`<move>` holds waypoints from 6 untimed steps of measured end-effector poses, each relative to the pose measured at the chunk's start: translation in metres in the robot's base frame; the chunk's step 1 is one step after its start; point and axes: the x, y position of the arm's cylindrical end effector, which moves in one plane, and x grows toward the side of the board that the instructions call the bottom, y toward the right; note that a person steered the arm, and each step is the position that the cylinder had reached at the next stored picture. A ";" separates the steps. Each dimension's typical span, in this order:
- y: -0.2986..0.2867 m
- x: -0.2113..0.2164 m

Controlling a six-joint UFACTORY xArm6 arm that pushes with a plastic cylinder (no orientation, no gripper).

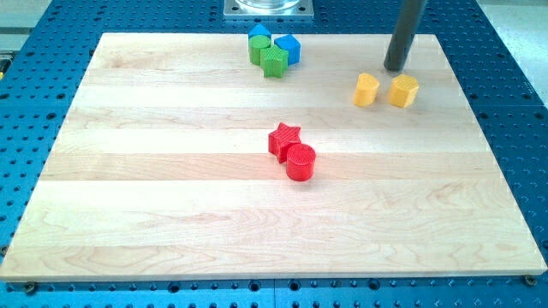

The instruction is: Move the triangle to the left of the green circle

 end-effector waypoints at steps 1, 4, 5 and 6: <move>-0.030 -0.043; -0.238 -0.063; -0.321 -0.044; -0.295 -0.063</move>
